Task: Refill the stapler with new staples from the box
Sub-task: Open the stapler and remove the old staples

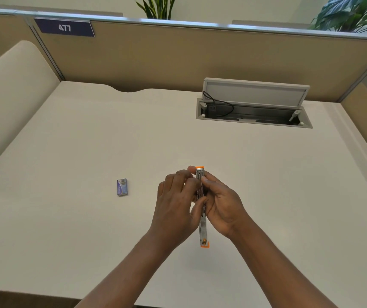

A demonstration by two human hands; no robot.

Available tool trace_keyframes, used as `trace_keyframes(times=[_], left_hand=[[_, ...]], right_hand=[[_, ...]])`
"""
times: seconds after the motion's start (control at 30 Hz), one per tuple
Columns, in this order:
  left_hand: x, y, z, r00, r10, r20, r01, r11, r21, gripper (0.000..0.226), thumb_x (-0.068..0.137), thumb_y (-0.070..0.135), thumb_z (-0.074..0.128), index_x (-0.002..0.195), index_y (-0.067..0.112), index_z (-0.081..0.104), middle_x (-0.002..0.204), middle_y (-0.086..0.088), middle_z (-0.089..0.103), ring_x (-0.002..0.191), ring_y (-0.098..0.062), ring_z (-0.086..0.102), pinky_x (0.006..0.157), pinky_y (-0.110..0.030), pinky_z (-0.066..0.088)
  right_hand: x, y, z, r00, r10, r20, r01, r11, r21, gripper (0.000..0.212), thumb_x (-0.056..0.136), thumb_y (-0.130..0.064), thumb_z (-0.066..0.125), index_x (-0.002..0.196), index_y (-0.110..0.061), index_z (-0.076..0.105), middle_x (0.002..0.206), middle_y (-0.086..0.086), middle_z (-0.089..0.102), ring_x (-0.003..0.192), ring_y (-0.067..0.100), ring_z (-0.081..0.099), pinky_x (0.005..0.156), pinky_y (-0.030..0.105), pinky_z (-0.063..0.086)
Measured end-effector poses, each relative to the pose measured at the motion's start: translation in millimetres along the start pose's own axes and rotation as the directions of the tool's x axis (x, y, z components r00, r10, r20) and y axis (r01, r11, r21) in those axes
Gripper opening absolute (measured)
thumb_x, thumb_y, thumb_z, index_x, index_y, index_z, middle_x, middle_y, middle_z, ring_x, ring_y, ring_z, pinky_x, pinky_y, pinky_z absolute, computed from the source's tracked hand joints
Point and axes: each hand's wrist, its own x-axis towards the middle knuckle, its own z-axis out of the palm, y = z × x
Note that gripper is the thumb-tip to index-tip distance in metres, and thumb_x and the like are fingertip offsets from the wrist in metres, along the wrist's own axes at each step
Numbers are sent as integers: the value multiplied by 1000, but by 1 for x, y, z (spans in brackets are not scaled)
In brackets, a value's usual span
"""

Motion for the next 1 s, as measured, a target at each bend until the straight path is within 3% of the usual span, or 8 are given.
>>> trace_keyframes(times=[0.13, 0.47, 0.6, 0.7, 0.8, 0.87, 0.93, 1.0], left_hand=[[-2, -2, 3, 999, 30, -13, -30, 999, -21, 18, 87, 20, 71, 103, 15, 66, 118, -1, 62, 105, -24, 54, 88, -30, 38], [-3, 3, -2, 997, 70, -17, -72, 969, -235, 15, 87, -5, 70, 91, 8, 65, 90, -1, 67, 88, -20, 57, 80, -36, 49], [-12, 4, 0, 981, 191, -20, -192, 974, -122, 14, 85, -3, 72, 92, 8, 69, 91, -2, 68, 90, -23, 59, 83, -27, 44], [-19, 3, 0, 962, 272, -6, -272, 961, -55, 6, 89, 7, 73, 94, 10, 71, 93, 0, 68, 92, -24, 61, 87, -27, 43], [-15, 3, -6, 997, 53, -53, -67, 948, -312, 22, 92, 29, 69, 111, 18, 69, 108, 10, 67, 105, -12, 61, 92, -24, 45], [-2, 4, -10, 944, -330, 18, 267, 729, -630, 31, 94, 41, 62, 118, 22, 68, 117, 13, 70, 112, -11, 64, 97, -26, 47], [18, -1, -12, 749, -571, 336, 481, 120, -868, 49, 95, 53, 56, 120, 14, 71, 122, -1, 74, 116, -21, 67, 103, -37, 48], [30, -10, -9, 633, -462, 621, 461, -419, -782, 72, 97, 63, 46, 126, 0, 67, 124, -18, 70, 116, -31, 65, 109, -45, 44]], right_hand=[[-2, 2, 1, 999, 22, -36, -22, 1000, 6, 35, 106, -15, 44, 129, -9, 70, 116, 10, 75, 96, 19, 76, 92, 34, 61], [-6, 0, 2, 996, 46, -83, -51, 997, -61, 36, 108, -20, 40, 133, -12, 66, 78, 0, 70, 69, 14, 70, 60, 27, 53], [0, 2, -1, 983, 79, -163, -81, 997, -3, 35, 106, -23, 46, 126, -9, 71, 78, 2, 58, 61, 11, 55, 51, 22, 42], [-1, 5, -2, 977, 91, -191, -92, 996, 3, 35, 106, -26, 47, 125, -11, 72, 77, 0, 55, 60, 9, 51, 57, 22, 41], [-3, 3, 0, 983, 37, -179, -40, 999, -10, 34, 106, -24, 47, 125, -11, 73, 80, 2, 56, 66, 11, 51, 61, 24, 42], [-5, -1, 3, 991, -16, -132, 8, 998, -65, 34, 106, -18, 45, 125, -11, 72, 81, 2, 56, 69, 14, 51, 61, 25, 44], [-9, -3, 11, 994, -91, -65, 77, 980, -186, 37, 104, -12, 43, 128, -15, 71, 83, -1, 61, 71, 14, 56, 63, 27, 50], [-14, -3, 19, 969, -247, 3, 220, 857, -466, 41, 99, -13, 44, 132, -23, 68, 97, -7, 69, 85, 12, 65, 74, 29, 57]])
